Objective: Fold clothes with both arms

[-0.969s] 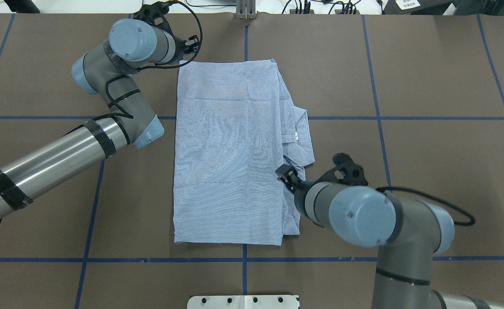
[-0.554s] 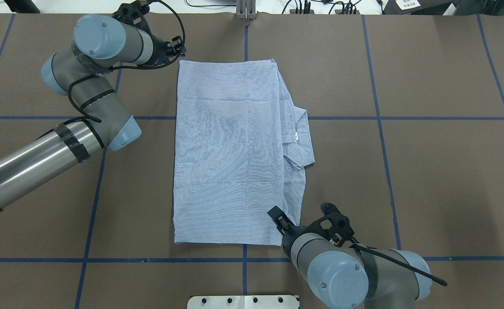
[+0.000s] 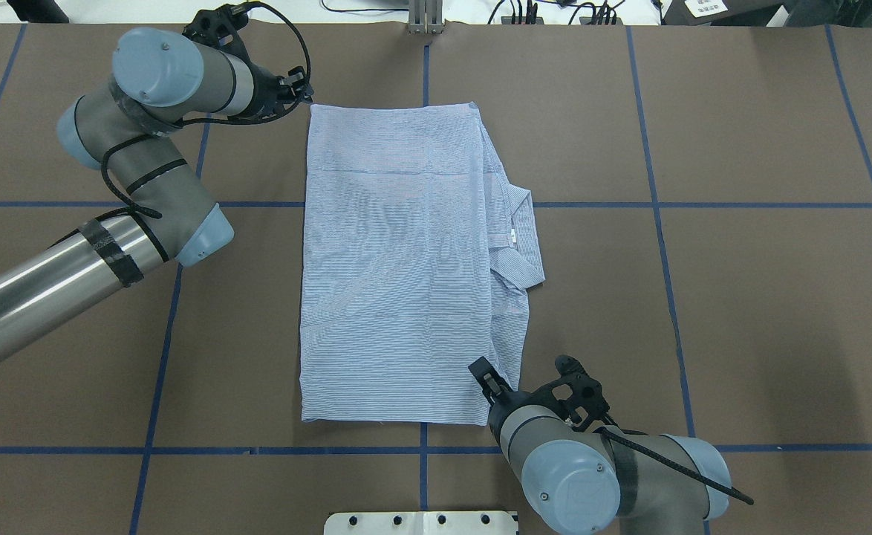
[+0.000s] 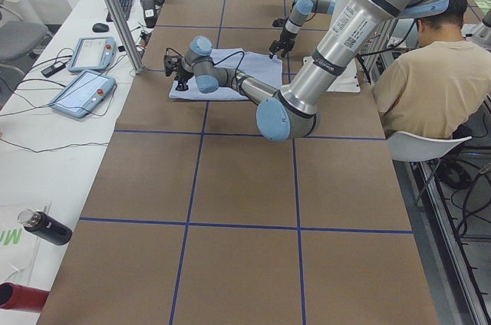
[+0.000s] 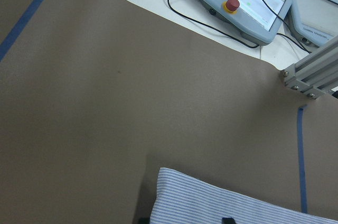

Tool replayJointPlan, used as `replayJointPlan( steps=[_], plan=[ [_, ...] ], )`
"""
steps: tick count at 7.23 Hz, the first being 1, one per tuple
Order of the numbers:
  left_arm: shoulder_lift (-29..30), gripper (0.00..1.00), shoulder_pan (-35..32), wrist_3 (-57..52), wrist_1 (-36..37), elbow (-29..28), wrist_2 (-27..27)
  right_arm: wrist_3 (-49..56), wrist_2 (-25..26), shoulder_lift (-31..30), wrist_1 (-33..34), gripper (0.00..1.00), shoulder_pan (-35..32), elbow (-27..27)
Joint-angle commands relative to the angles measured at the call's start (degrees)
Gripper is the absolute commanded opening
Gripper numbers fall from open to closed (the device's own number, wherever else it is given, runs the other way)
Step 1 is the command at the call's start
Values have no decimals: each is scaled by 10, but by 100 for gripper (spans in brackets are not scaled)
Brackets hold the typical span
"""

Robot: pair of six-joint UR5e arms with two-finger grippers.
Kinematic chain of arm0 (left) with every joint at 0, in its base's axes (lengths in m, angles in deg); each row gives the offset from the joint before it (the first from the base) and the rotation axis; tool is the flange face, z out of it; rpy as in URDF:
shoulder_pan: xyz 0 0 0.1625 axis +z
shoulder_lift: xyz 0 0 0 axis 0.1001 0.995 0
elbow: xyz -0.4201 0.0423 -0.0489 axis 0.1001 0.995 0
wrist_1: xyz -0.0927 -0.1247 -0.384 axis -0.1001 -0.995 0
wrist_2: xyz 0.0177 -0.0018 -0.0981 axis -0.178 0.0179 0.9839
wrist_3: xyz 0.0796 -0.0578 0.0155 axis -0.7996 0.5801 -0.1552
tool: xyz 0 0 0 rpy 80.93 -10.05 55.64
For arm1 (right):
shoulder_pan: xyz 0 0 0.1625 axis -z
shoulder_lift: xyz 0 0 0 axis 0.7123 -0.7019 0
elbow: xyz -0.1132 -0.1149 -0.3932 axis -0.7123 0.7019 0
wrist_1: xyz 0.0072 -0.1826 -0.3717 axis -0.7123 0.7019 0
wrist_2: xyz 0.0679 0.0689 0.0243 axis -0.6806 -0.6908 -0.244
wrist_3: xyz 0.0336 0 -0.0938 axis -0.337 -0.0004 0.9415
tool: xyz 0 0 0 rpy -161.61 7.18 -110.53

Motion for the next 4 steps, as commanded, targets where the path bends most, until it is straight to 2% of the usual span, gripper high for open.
replayJointPlan(
  steps=[1,4],
  plan=[
    [-5,55,0,-1,-1,0,-2,0,-1,8,0,82,-14,1],
    [-8,55,0,-1,-2,0,-3,-1,-1,15,0,77,-12,12]
  ],
)
